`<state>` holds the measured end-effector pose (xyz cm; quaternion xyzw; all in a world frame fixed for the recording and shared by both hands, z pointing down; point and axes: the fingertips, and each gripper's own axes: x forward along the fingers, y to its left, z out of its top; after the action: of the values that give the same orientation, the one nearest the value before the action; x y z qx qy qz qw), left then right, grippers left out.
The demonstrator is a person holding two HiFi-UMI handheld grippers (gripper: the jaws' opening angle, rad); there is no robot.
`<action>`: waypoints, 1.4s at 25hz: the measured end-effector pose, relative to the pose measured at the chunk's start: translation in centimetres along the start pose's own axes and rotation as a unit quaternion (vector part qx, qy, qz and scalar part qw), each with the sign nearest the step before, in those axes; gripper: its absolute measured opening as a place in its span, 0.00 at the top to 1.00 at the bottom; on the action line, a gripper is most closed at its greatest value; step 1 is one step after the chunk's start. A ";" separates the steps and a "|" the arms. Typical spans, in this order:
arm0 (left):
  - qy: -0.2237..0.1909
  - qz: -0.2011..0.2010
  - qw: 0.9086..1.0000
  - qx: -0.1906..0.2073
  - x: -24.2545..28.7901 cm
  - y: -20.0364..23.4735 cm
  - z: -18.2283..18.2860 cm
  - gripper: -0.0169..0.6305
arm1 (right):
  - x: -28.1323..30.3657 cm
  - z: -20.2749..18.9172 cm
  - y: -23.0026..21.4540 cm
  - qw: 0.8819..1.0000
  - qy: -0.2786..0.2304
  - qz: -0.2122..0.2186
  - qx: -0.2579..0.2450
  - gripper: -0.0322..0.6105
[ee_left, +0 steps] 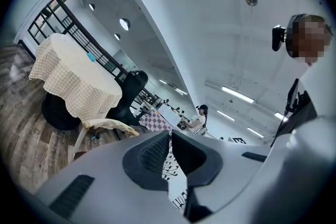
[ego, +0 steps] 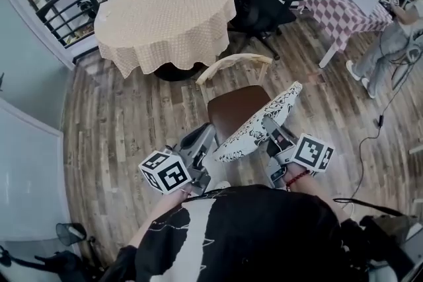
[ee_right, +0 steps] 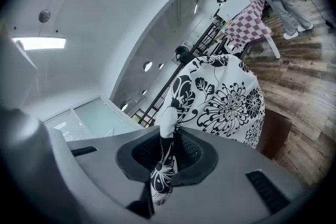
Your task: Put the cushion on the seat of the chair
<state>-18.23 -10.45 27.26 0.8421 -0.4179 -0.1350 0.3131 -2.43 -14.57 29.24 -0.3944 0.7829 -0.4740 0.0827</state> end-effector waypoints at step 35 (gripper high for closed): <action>0.043 0.099 0.993 -0.051 11.1 14.3 1.4 0.94 | 23.7 12.2 -11.0 0.987 -0.079 -0.030 0.135 0.89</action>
<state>-21.00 -26.26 35.68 0.7844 -0.4780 -0.0877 0.3855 -6.34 -41.94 37.31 -0.4389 0.6908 -0.5448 0.1828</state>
